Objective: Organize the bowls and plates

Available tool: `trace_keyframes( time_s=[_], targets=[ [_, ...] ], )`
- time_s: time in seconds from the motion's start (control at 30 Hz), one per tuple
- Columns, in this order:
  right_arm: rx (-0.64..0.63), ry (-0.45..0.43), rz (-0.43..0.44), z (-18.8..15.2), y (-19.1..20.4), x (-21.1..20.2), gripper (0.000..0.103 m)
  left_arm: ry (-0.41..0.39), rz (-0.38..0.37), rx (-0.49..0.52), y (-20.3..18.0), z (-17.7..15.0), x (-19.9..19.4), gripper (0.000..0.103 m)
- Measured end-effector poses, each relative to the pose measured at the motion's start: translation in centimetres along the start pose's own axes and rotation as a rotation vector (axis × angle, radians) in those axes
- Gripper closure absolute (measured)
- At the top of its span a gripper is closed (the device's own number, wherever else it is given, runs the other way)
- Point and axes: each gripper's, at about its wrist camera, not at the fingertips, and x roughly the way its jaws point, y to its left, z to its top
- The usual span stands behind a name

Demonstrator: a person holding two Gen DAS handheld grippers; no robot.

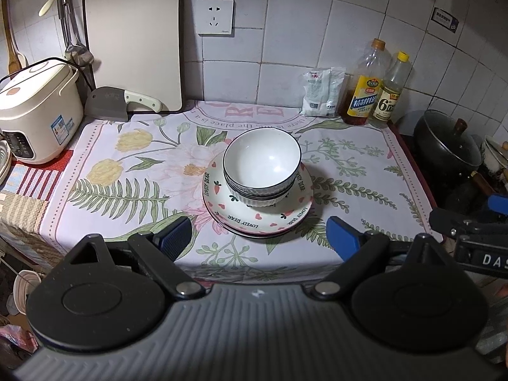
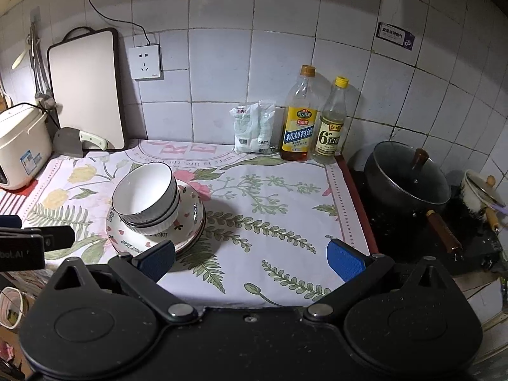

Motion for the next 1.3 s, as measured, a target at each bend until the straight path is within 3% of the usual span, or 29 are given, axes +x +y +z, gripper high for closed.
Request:
trace_keyframes(
  time_s=[0.43, 0.57, 1.0, 1.3],
  targets=[
    [0.052, 0.01, 0.016, 0.2, 0.2, -0.1, 0.0, 0.063, 0.066, 0.033, 1.2, 0.1, -0.2, 0.011],
    [0.041, 0.013, 0.011, 0.1, 0.5, -0.1, 0.0, 0.062, 0.115, 0.098, 0.7, 0.2, 0.0, 0.011],
    [0.033, 0.017, 0.002, 0.6, 1.5, 0.1, 0.0, 0.03, 0.049, 0.066, 1.3, 0.7, -0.2, 0.011],
    [0.045, 0.027, 0.025, 0.5, 1.9, 0.3, 0.0, 0.007, 0.051, 0.074, 1.3, 0.5, -0.3, 0.011]
  ],
)
